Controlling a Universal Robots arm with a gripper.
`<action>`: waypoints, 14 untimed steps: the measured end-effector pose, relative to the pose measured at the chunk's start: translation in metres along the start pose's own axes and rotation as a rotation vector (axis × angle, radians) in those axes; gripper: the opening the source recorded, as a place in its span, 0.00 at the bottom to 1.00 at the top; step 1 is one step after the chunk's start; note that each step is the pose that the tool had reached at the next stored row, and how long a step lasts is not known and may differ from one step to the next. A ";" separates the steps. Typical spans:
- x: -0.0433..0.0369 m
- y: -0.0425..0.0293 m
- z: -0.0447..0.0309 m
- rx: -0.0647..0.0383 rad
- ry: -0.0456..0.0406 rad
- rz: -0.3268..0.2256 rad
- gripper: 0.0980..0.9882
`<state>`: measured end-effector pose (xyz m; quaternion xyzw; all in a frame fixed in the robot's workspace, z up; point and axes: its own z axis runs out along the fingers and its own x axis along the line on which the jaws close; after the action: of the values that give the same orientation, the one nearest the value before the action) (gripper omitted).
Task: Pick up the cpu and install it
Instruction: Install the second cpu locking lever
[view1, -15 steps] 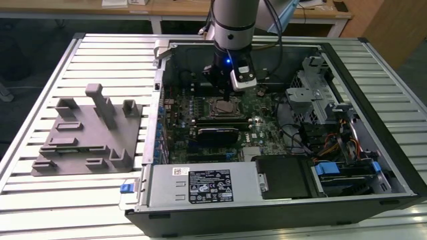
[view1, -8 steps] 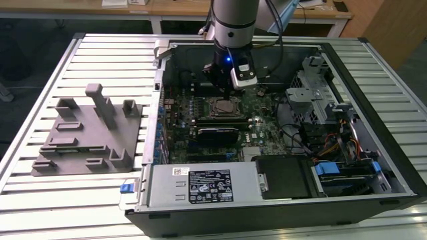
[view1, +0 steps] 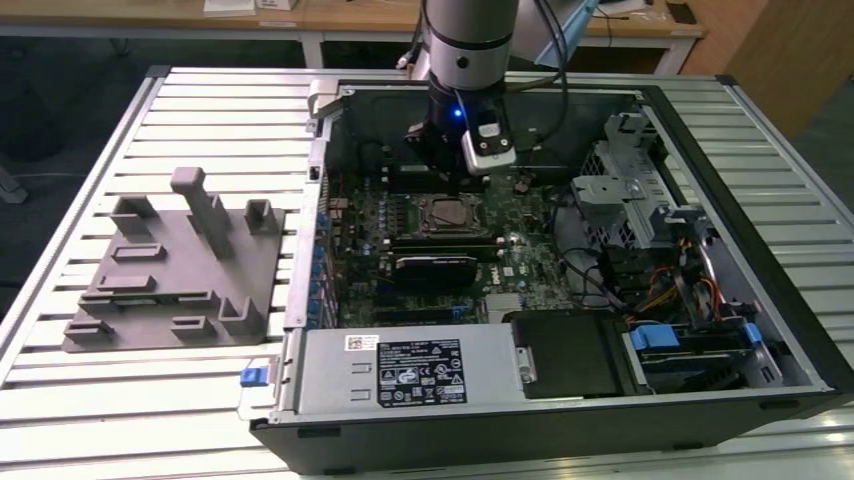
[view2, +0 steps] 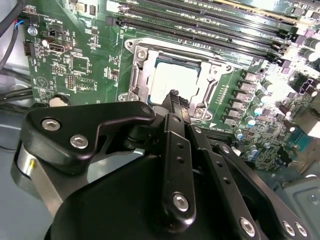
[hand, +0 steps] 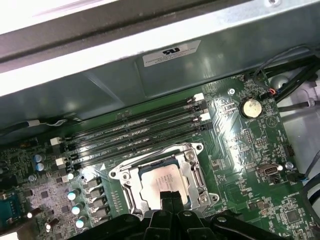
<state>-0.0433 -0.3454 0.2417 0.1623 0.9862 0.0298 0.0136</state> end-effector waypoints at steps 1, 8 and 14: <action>0.0000 0.0000 -0.0008 0.000 0.0000 0.000 0.01; -0.0005 -0.0007 -0.0015 0.000 0.0000 0.000 0.01; -0.0026 -0.0054 -0.0017 0.000 0.0000 0.000 0.01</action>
<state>-0.0426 -0.3515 0.2431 0.1623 0.9862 0.0298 0.0136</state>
